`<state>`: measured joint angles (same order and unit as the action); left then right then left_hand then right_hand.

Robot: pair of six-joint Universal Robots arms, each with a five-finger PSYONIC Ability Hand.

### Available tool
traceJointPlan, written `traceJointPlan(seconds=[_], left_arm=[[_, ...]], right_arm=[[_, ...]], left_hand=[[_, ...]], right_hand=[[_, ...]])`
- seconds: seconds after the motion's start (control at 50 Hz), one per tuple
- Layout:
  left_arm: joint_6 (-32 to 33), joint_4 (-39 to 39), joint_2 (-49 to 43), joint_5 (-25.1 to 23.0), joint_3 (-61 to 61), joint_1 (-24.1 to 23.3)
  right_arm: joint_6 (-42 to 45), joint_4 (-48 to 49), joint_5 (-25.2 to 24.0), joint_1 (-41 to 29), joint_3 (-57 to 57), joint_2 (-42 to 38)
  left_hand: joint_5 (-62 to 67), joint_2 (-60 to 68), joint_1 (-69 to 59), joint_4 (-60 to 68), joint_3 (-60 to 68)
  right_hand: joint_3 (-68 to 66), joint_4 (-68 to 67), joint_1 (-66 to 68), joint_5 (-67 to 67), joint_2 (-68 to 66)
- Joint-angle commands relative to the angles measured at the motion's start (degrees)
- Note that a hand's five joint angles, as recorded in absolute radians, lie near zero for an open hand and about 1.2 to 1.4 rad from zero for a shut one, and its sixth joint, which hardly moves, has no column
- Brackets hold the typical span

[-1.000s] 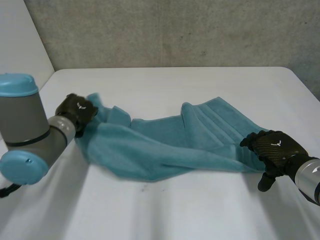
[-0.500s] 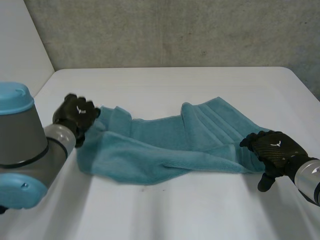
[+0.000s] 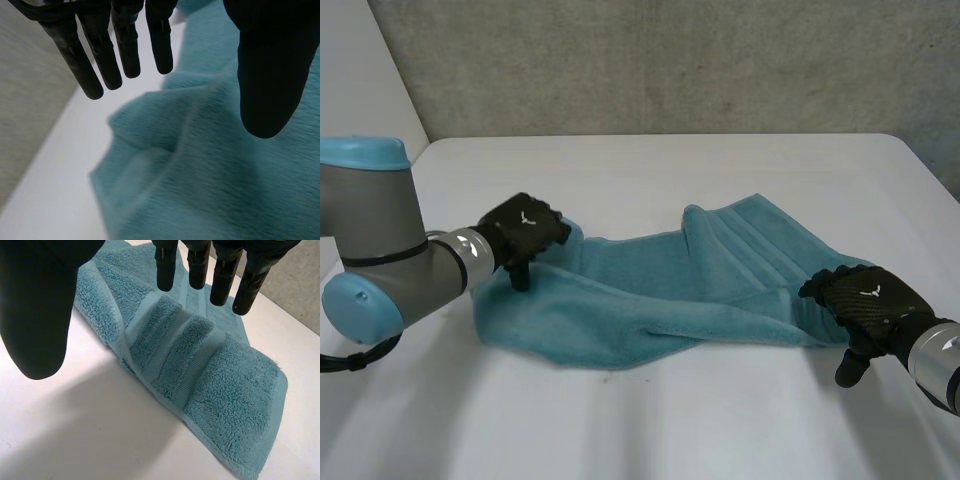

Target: Fold the laundry

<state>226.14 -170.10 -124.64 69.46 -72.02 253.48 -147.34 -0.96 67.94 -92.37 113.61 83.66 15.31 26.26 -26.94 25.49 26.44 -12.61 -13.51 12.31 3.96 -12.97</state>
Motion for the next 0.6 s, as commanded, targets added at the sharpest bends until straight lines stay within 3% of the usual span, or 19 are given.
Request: traceJointPlan(seconds=[0.02,0.08,0.22,0.24,0.26,0.28,0.42,0.6], left_arm=[[0.0,4.8,-3.7,-0.7,2.7,1.2],[0.0,4.8,-4.1,-0.6,2.7,1.2],[0.0,4.8,-5.2,-0.6,2.2,1.2],[-0.1,4.7,-4.8,-0.5,2.0,1.2],[-0.1,4.7,-4.8,-0.5,2.0,1.2],[-0.4,4.6,-4.2,-0.4,1.7,1.2],[-1.8,2.2,3.2,1.5,-1.3,0.7],[-9.2,-3.2,17.7,4.9,-10.9,0.1]], right_arm=[[0.2,0.0,-0.3,0.0,0.0,-0.2],[0.3,0.1,-0.6,0.0,0.0,-0.2],[0.3,0.1,-0.7,0.0,0.0,-0.3],[0.3,0.0,-0.7,0.0,0.0,-0.3],[0.3,0.0,-0.7,0.0,0.0,-0.2],[0.3,0.0,-0.7,0.0,0.0,-0.2],[-0.5,-0.4,-0.9,0.1,-1.4,-0.2],[-4.1,-3.7,-0.7,-0.3,-4.6,0.0]], left_hand=[[4.6,3.6,-2.9,4.4,3.5],[6.9,6.0,-5.3,6.8,5.8],[27.6,26.7,-26.0,27.4,26.5],[41.6,40.7,-40.0,41.4,40.5],[41.8,40.8,-40.1,41.6,40.6],[54.6,53.6,-52.9,54.4,53.4],[54.7,53.7,-53.1,54.5,53.6],[54.7,53.7,-53.1,54.5,53.6]], right_hand=[[-1.7,-0.8,2.0,0.3,-1.3],[-1.7,-0.8,2.0,0.3,-1.3],[-1.7,-0.8,2.0,0.3,-1.3],[-1.7,-0.8,2.0,0.3,-1.3],[-1.7,-0.8,2.0,0.3,-1.3],[-1.7,-0.8,2.0,0.3,-1.3],[0.0,0.9,0.3,-1.3,0.4],[2.6,3.5,-2.3,-4.0,3.0]])
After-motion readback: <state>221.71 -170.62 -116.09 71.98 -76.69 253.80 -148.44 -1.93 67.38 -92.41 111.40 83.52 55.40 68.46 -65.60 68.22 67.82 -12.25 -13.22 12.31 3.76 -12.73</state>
